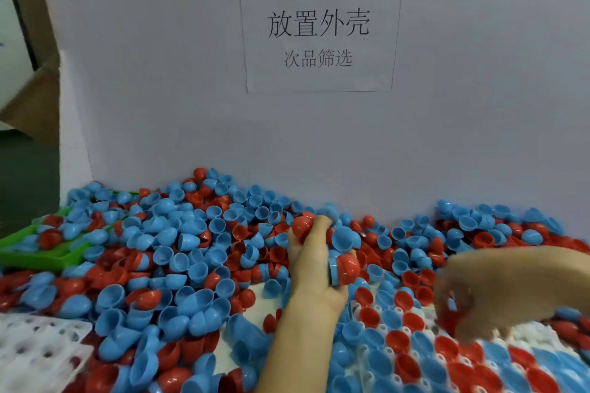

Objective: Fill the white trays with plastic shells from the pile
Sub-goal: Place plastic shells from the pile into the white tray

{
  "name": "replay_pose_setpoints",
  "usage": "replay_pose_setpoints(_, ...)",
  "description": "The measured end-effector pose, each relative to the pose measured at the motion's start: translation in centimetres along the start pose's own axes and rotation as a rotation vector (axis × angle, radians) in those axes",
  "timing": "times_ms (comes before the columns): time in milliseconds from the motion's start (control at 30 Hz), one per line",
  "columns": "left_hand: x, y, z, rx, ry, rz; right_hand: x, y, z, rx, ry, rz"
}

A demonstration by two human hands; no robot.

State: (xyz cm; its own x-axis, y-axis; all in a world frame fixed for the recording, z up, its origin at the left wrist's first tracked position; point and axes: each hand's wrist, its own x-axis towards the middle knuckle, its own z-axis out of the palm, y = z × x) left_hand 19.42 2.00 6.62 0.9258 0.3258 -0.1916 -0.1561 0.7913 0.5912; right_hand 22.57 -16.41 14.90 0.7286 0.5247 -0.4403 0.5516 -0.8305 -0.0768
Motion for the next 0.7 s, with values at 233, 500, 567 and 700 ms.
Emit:
replay_pose_setpoints(233, -0.2, 0.3, 0.1, 0.001, -0.018, -0.056, 3.9, -2.9, -5.0, 0.431, 0.553, -0.327)
replay_pose_setpoints(500, 0.1, 0.1, 0.0, 0.008, -0.087, -0.108, 2.9, -1.5, -0.2, 0.349, 0.531, -0.231)
replay_pose_setpoints(567, 0.1, -0.1, 0.1, 0.01, -0.138, -0.121, 2.9, -1.8, 0.4, 0.397, 0.563, -0.25)
replay_pose_setpoints(700, -0.3, -0.2, 0.2, 0.034, -0.183, -0.152, 2.7, -2.8, 0.9, 0.515, 0.623, -0.293)
